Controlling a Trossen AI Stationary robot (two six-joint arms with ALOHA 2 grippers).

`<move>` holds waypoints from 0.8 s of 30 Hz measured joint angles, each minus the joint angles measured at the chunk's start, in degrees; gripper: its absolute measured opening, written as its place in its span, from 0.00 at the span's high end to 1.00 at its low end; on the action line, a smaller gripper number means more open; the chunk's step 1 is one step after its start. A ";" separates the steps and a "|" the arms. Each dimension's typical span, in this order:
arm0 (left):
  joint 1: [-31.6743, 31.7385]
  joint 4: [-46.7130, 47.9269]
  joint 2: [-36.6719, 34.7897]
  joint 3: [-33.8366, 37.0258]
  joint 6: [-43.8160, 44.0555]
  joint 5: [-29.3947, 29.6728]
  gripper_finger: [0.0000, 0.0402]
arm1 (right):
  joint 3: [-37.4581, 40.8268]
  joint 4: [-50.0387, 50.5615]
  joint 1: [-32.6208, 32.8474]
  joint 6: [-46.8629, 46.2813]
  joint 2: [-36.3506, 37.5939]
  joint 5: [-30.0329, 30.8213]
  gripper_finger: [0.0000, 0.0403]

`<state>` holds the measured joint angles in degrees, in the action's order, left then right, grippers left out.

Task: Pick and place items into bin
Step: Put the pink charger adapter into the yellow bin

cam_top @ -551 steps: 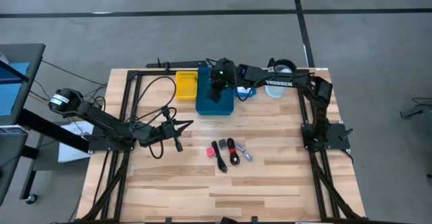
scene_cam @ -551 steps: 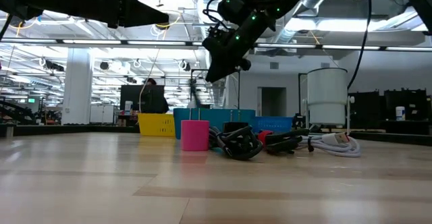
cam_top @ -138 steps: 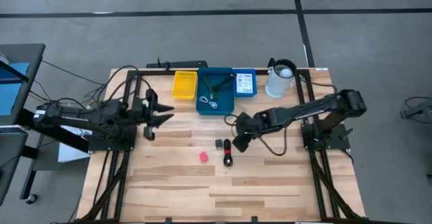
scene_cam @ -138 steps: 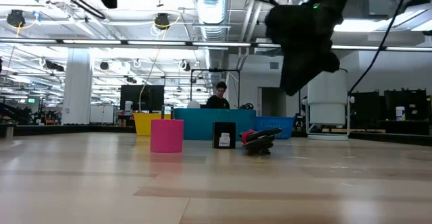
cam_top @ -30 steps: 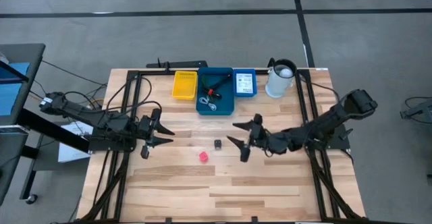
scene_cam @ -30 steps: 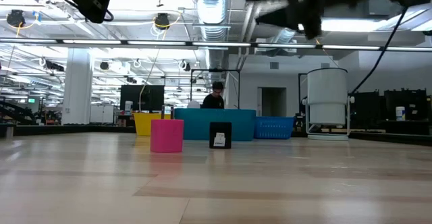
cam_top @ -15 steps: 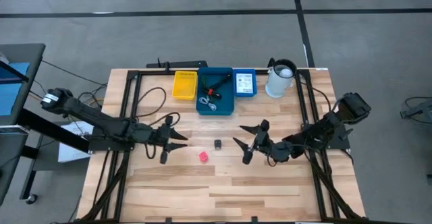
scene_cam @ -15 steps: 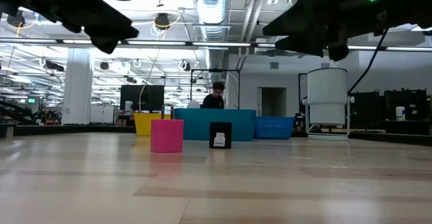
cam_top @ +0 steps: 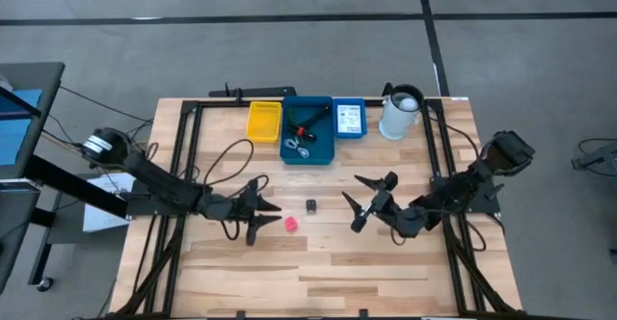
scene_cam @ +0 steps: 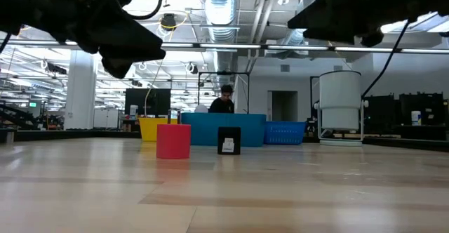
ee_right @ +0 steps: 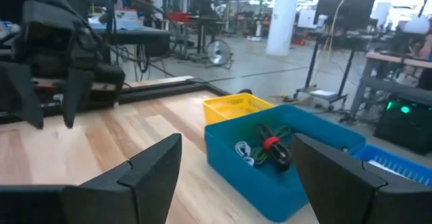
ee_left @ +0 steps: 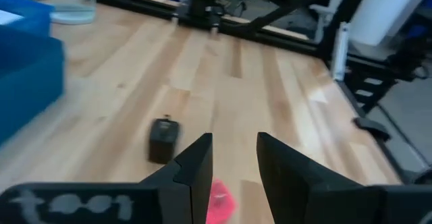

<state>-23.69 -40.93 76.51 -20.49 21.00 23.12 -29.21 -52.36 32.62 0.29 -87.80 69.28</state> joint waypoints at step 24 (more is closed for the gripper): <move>-23.40 1.04 7.57 -0.02 17.14 46.25 0.74 | -0.04 3.84 5.62 8.37 8.07 0.26 0.32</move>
<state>-47.09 -39.90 84.08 -20.51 38.14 69.37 -29.26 -48.52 38.24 8.66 -79.72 69.53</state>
